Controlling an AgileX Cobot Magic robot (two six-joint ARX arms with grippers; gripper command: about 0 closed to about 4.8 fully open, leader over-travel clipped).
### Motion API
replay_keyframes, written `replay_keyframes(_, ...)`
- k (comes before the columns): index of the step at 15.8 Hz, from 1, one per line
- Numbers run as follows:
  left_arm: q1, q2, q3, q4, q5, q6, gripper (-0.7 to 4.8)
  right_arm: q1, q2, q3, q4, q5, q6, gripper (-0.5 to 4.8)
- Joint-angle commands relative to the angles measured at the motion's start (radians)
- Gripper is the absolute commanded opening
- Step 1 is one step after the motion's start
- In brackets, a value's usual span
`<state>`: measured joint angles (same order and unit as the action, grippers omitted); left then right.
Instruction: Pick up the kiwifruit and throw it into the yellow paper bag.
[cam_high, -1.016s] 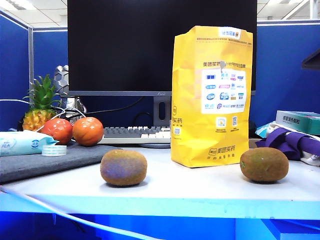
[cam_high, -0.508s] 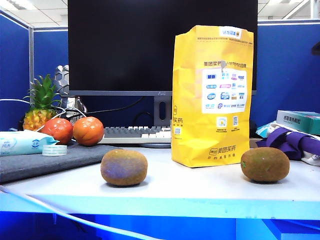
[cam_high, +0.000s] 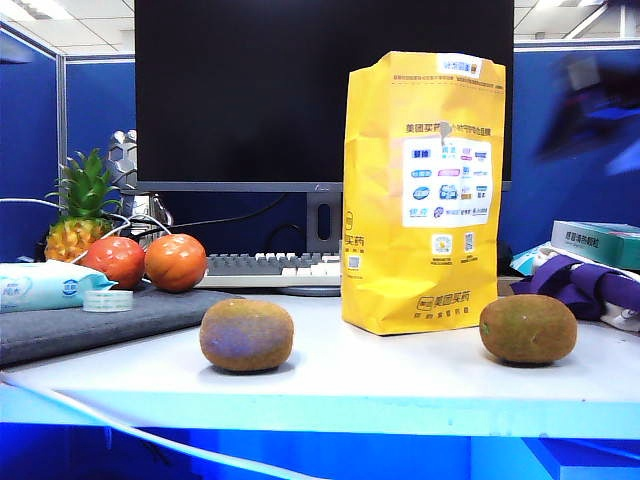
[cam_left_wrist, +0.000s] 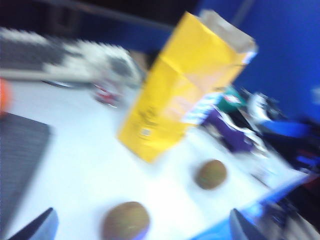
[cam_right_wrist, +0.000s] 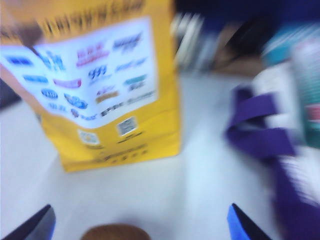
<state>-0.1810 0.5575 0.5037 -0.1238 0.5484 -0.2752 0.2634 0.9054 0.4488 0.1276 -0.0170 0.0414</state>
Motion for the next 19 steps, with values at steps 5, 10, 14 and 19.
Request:
replay_keyframes(5, -0.001, 0.193, 0.148, -0.177, 0.104, 0.107, 4.79, 0.001, 0.401, 0.289, -0.344, -0.072, -0.122, 4.79)
replay_keyframes(10, -0.001, 0.202, 0.167, -0.203, 0.102, 0.146, 4.79, 0.001, 0.459, 0.292, -0.355, -0.164, -0.122, 4.79)
replay_keyframes(14, -0.001, 0.207, 0.167, -0.203, 0.106, 0.148, 4.79, 0.001, 0.467, 0.292, -0.373, -0.187, -0.12, 4.79)
replay_keyframes(19, -0.001, 0.207, 0.167, -0.203, 0.111, 0.148, 4.79, 0.001, 0.497, 0.291, -0.4, -0.23, -0.116, 4.79)
